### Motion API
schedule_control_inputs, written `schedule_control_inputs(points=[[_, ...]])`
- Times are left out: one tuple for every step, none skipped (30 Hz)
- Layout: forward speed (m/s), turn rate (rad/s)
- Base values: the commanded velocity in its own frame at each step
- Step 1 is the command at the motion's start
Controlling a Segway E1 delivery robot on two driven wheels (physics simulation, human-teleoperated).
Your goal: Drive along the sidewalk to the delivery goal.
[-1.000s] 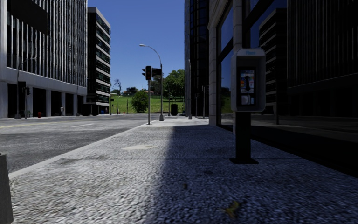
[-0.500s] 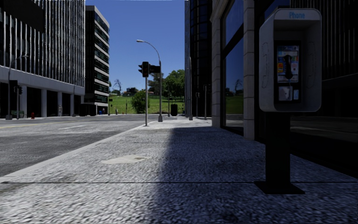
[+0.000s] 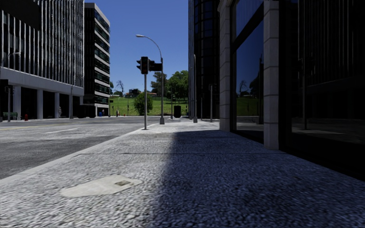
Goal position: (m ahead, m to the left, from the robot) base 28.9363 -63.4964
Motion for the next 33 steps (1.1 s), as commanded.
schedule_control_inputs(points=[[2.00, 0.00], [2.00, 0.00], [2.00, 0.00], [2.00, 0.00], [2.00, 0.00], [2.00, 0.00], [2.00, 0.00], [2.00, 0.00], [2.00, 0.00], [2.00, 0.00], [2.00, 0.00], [2.00, 0.00], [2.00, 0.00], [2.00, 0.00], [2.00, 0.00], [2.00, 0.00], [2.00, 0.00], [2.00, 0.00], [2.00, 0.00], [2.00, 0.00], [2.00, 0.00], [2.00, 0.00], [2.00, 0.00], [2.00, 0.00], [2.00, 0.00], [2.00, 0.00], [2.00, 0.00], [2.00, 0.00], [2.00, 0.00], [2.00, 0.00], [2.00, 0.00], [2.00, 0.00], [2.00, 0.00]])
